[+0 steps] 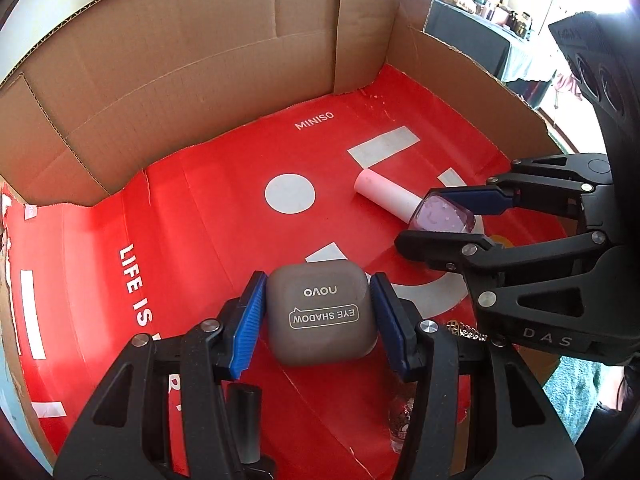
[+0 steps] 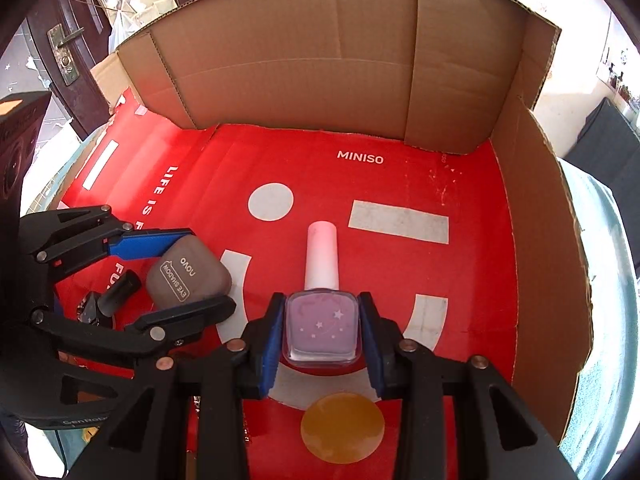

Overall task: Organize rigid objects
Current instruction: 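Carry the compact with the left tool while the right tool carries the nail polish into the box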

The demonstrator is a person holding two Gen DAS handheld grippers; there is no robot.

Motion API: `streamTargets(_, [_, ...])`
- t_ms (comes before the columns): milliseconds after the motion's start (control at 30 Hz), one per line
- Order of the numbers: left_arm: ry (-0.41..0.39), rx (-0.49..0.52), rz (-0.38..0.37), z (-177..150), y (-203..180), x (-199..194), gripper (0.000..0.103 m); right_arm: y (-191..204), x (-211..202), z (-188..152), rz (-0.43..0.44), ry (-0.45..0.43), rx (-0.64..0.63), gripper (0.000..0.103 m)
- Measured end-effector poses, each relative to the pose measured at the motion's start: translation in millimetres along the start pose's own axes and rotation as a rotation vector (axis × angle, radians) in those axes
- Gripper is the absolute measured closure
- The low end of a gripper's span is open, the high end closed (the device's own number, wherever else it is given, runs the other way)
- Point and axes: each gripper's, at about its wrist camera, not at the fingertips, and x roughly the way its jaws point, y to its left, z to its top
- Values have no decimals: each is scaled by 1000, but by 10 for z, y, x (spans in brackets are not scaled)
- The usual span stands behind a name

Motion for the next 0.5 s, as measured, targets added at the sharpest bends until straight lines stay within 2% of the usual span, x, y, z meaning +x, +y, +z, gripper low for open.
streamTargets(500, [2,13,17,17,-67,57,53,17,38,50,6,17,-12,65])
